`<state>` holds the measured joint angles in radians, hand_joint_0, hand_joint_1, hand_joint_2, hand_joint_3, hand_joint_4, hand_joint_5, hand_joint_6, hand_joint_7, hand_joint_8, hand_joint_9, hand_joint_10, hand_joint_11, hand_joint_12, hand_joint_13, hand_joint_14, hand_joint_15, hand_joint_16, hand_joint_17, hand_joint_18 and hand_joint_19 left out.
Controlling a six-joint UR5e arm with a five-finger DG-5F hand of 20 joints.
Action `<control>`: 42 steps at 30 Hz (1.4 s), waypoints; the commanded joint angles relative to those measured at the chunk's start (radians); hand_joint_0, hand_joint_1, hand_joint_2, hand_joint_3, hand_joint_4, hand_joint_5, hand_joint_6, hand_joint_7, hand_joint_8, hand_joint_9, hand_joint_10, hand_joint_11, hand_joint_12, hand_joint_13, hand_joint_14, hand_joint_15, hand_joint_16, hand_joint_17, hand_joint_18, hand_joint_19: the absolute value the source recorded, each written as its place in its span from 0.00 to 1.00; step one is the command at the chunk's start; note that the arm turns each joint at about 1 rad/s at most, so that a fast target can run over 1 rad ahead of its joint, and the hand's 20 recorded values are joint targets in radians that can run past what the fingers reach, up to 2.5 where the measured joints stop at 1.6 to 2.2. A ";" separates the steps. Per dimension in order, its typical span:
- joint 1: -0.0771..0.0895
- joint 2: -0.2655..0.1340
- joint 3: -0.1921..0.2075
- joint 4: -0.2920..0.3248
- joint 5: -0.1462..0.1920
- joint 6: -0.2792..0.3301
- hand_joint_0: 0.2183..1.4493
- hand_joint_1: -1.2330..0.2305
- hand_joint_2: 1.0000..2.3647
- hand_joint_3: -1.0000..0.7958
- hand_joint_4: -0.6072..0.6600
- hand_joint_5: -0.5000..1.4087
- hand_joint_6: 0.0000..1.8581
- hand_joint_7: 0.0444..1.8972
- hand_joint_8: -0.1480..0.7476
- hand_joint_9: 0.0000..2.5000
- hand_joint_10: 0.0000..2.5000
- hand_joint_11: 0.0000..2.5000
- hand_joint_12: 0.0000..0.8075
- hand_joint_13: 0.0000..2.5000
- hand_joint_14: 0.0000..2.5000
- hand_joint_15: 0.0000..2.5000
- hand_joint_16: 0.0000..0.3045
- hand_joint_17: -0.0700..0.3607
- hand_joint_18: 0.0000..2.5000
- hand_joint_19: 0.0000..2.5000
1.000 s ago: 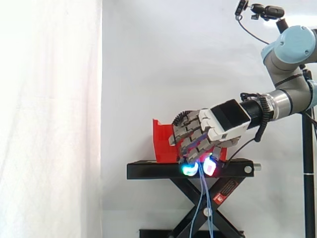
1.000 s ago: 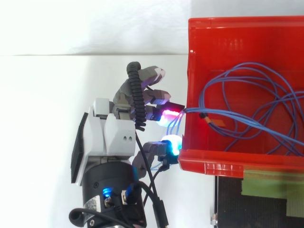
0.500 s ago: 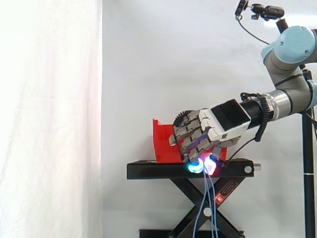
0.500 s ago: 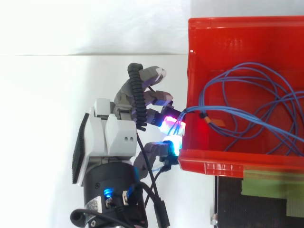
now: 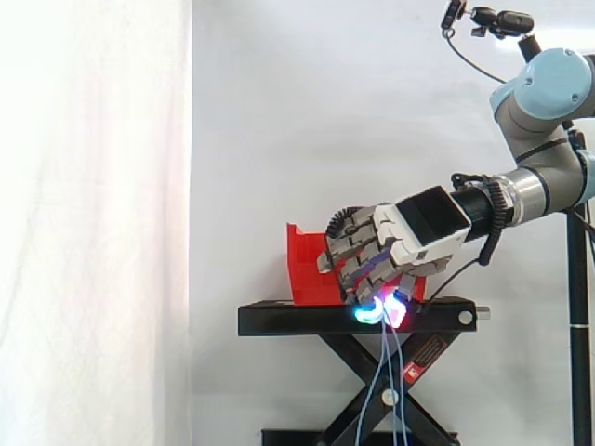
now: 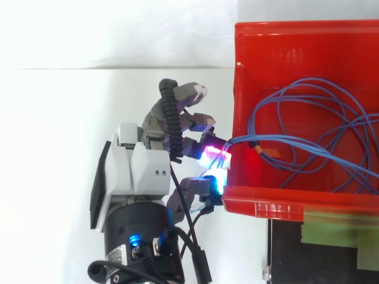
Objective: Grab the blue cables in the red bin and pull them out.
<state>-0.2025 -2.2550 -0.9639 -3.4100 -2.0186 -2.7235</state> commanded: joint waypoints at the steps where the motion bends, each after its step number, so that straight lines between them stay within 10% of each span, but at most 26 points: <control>1: 0.000 0.000 -0.001 0.000 -0.003 0.000 0.56 0.19 0.00 0.00 0.49 0.69 0.40 0.35 0.44 0.38 0.01 0.26 0.40 0.27 0.01 0.14 0.14 0.39 0.24 0.19; 12: 0.002 0.005 0.016 -0.071 -0.014 0.029 0.56 0.20 0.00 0.00 0.50 0.67 0.46 0.32 0.44 0.38 0.01 0.26 0.40 0.27 0.01 0.15 0.14 0.39 0.25 0.19; 18: 0.014 0.052 0.019 -0.215 -0.008 0.244 0.56 0.20 0.00 0.00 0.50 0.67 0.47 0.31 0.44 0.38 0.01 0.27 0.40 0.27 0.01 0.15 0.14 0.39 0.25 0.19; 23: 0.031 0.101 0.019 -0.262 -0.008 0.606 0.56 0.20 0.00 0.00 0.50 0.67 0.47 0.32 0.45 0.38 0.01 0.27 0.40 0.27 0.01 0.15 0.14 0.39 0.25 0.19; 29: 0.048 0.127 0.019 -0.268 -0.006 0.888 0.56 0.20 0.00 0.00 0.50 0.67 0.47 0.31 0.45 0.38 0.01 0.26 0.40 0.27 0.01 0.15 0.14 0.39 0.25 0.19; 33: 0.066 0.127 0.019 -0.308 -0.006 1.173 0.56 0.20 0.00 0.00 0.50 0.67 0.47 0.31 0.44 0.38 0.01 0.26 0.40 0.27 0.01 0.15 0.14 0.39 0.25 0.19; 35: 0.086 0.127 0.019 -0.330 -0.005 1.427 0.56 0.20 0.00 0.00 0.50 0.67 0.47 0.31 0.44 0.38 0.01 0.27 0.40 0.27 0.01 0.15 0.14 0.39 0.25 0.19; 42: 0.107 0.127 0.019 -0.362 0.003 1.847 0.56 0.20 0.00 0.00 0.50 0.67 0.47 0.31 0.44 0.38 0.01 0.26 0.39 0.27 0.01 0.15 0.14 0.39 0.25 0.19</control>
<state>-0.1059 -2.1278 -0.9449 -3.7528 -2.0222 -1.9895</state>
